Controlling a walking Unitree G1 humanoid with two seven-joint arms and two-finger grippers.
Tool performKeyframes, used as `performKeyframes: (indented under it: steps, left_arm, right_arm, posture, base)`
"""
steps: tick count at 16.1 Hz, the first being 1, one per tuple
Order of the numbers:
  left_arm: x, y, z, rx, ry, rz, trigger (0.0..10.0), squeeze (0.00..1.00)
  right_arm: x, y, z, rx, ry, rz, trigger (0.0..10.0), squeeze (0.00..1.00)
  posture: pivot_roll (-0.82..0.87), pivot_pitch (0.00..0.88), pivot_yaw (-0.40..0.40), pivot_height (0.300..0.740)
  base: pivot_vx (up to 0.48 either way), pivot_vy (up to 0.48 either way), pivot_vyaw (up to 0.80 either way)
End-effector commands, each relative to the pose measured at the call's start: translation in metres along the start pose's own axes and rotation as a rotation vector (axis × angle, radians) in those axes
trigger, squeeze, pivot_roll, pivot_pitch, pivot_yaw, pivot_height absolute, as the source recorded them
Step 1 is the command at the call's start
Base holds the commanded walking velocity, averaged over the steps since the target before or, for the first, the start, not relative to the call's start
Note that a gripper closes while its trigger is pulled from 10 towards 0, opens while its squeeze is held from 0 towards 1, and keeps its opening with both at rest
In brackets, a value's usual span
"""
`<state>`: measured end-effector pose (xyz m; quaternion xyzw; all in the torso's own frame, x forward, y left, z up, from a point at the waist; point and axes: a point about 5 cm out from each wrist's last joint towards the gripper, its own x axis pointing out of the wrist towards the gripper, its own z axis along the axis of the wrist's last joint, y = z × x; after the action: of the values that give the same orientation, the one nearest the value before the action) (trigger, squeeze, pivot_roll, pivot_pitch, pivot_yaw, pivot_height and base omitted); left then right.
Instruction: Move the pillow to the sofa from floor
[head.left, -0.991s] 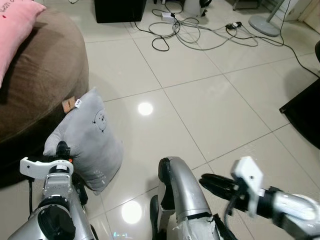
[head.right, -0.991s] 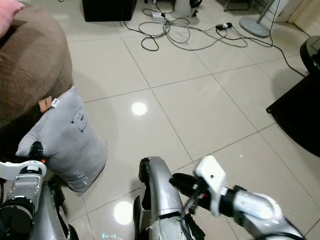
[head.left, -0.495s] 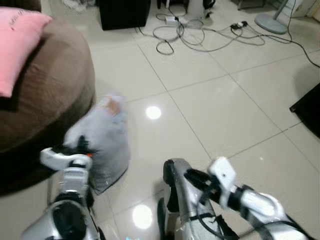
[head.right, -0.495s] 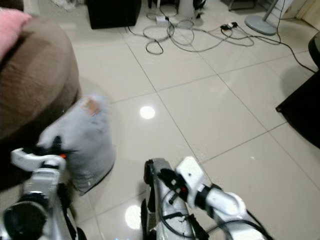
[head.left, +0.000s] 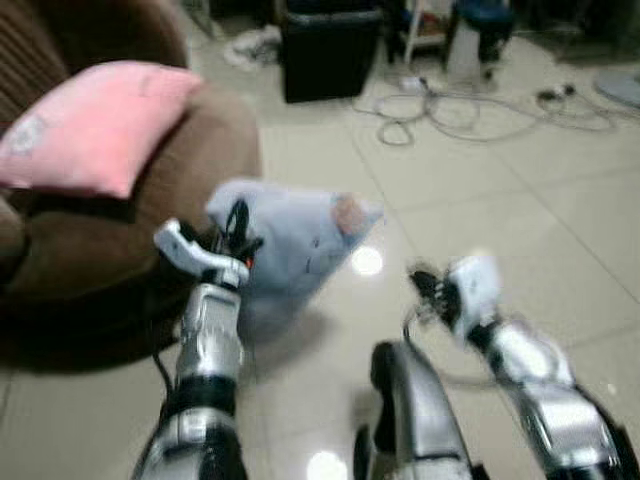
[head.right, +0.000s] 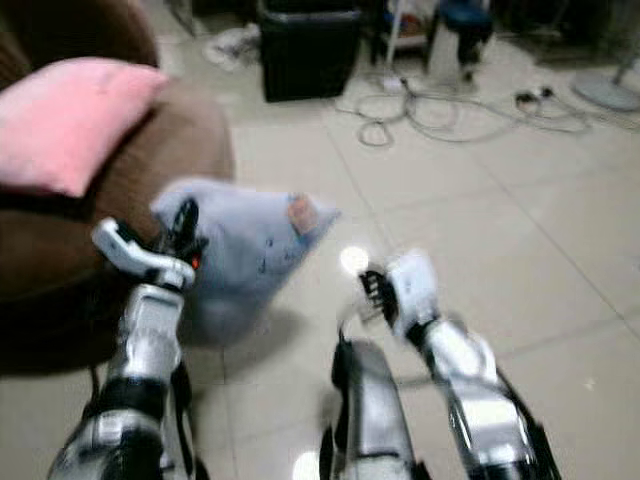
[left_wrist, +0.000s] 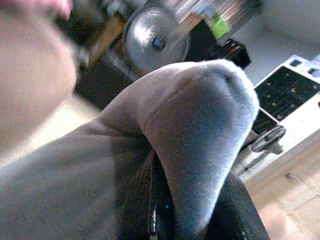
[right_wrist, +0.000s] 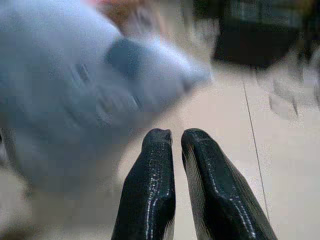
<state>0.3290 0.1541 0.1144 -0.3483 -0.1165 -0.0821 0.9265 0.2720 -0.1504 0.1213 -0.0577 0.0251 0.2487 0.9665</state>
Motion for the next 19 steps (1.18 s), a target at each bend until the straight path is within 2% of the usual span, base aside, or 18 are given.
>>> performKeyframes:
  steps: [1, 3, 4, 5, 6, 7, 9, 11, 12, 15, 16, 17, 18, 19]
  left_arm:
    - [0.009, -0.019, 0.02, 0.099, -0.064, -0.074, 0.0, 0.0]
    - [0.01, -0.029, 0.035, 0.333, -0.046, -0.055, 0.0, 0.0]
    - [0.008, -0.03, 0.035, 0.406, 0.013, -0.033, 5.5, 0.0]
    - [0.003, -0.029, 0.032, 0.453, 0.076, -0.003, 10.0, 0.0]
    - [-0.001, -0.028, 0.03, 0.482, 0.094, 0.011, 10.0, 0.0]
    - [-0.01, -0.024, 0.027, 0.553, 0.141, 0.019, 10.0, 0.0]
    - [-0.024, -0.021, 0.02, 0.715, 0.183, -0.04, 10.0, 0.0]
    - [-0.03, -0.022, 0.015, 0.764, 0.217, -0.066, 10.0, 0.0]
    - [-0.033, -0.022, 0.013, 0.755, 0.239, -0.054, 10.0, 0.0]
    - [-0.045, -0.004, 0.013, 0.794, 0.267, 0.014, 10.0, 0.0]
    - [-0.044, -0.001, 0.015, 0.798, 0.262, 0.036, 10.0, 0.0]
    - [-0.029, 0.006, 0.025, 0.798, 0.213, 0.117, 10.0, 0.0]
    - [-0.017, 0.004, 0.034, 0.837, 0.142, 0.123, 10.0, 0.0]
    - [-0.012, 0.002, 0.039, 0.869, 0.103, 0.115, 10.0, 0.0]
  right_arm:
    - [0.002, 0.006, 0.006, 0.025, -0.017, -0.009, 10.0, 0.0]
    - [0.014, 0.007, 0.011, 0.085, -0.068, -0.116, 10.0, 0.0]
    - [0.016, 0.009, 0.012, 0.103, -0.067, -0.134, 10.0, 0.0]
    - [0.015, 0.014, 0.012, 0.11, -0.056, -0.123, 10.0, 0.0]
    - [0.013, 0.016, 0.01, 0.109, -0.047, -0.118, 10.0, 0.0]
    - [0.01, 0.016, 0.006, 0.126, -0.024, -0.139, 10.0, 0.0]
    - [0.005, 0.014, -0.005, 0.127, 0.014, -0.203, 10.0, 0.0]
    - [0.002, 0.014, -0.014, 0.102, 0.052, -0.217, 10.0, 0.0]
    - [0.0, 0.014, -0.019, 0.101, 0.07, -0.226, 10.0, 0.0]
    - [0.0, 0.011, -0.021, 0.099, 0.081, -0.251, 10.0, 0.0]
    - [0.001, 0.011, -0.021, 0.099, 0.08, -0.251, 10.0, 0.0]
    - [0.006, 0.012, -0.019, 0.093, 0.071, -0.238, 10.0, 0.0]
    - [0.011, 0.012, -0.017, 0.088, 0.065, -0.226, 10.0, 0.0]
    - [0.013, 0.012, -0.016, 0.087, 0.063, -0.222, 10.0, 0.0]
  posture:
    - [0.01, 0.0, -0.007, 0.475]
    - [0.01, 0.0, 0.006, 0.49]
    - [0.01, 0.0, 0.012, 0.5]
    - [0.0, 0.0, 0.019, 0.51]
    - [0.0, 0.0, 0.021, 0.515]
    - [0.0, 0.0, 0.026, 0.525]
    - [0.0, 0.0, 0.024, 0.545]
    - [0.01, 0.0, 0.02, 0.56]
    - [0.02, 0.0, 0.021, 0.57]
    - [0.02, 0.0, 0.024, 0.6]
    - [0.02, 0.0, 0.024, 0.605]
    - [0.03, 0.0, 0.01, 0.62]
    - [0.04, 0.0, 0.006, 0.63]
    - [0.04, 0.0, 0.006, 0.635]
  base:
    - [0.0, 0.0, 0.0]
    - [0.0, 0.0, 0.0]
    - [0.0, 0.0, 0.0]
    - [0.0, 0.0, 0.0]
    - [0.0, 0.0, 0.0]
    - [0.0, 0.0, 0.0]
    - [0.0, 0.0, 0.0]
    - [0.0, 0.0, 0.0]
    - [0.0, 0.0, 0.0]
    - [0.0, 0.0, 0.0]
    - [0.0, 0.0, 0.0]
    - [0.0, 0.0, 0.0]
    - [0.0, 0.0, 0.0]
    - [0.0, 0.0, 0.0]
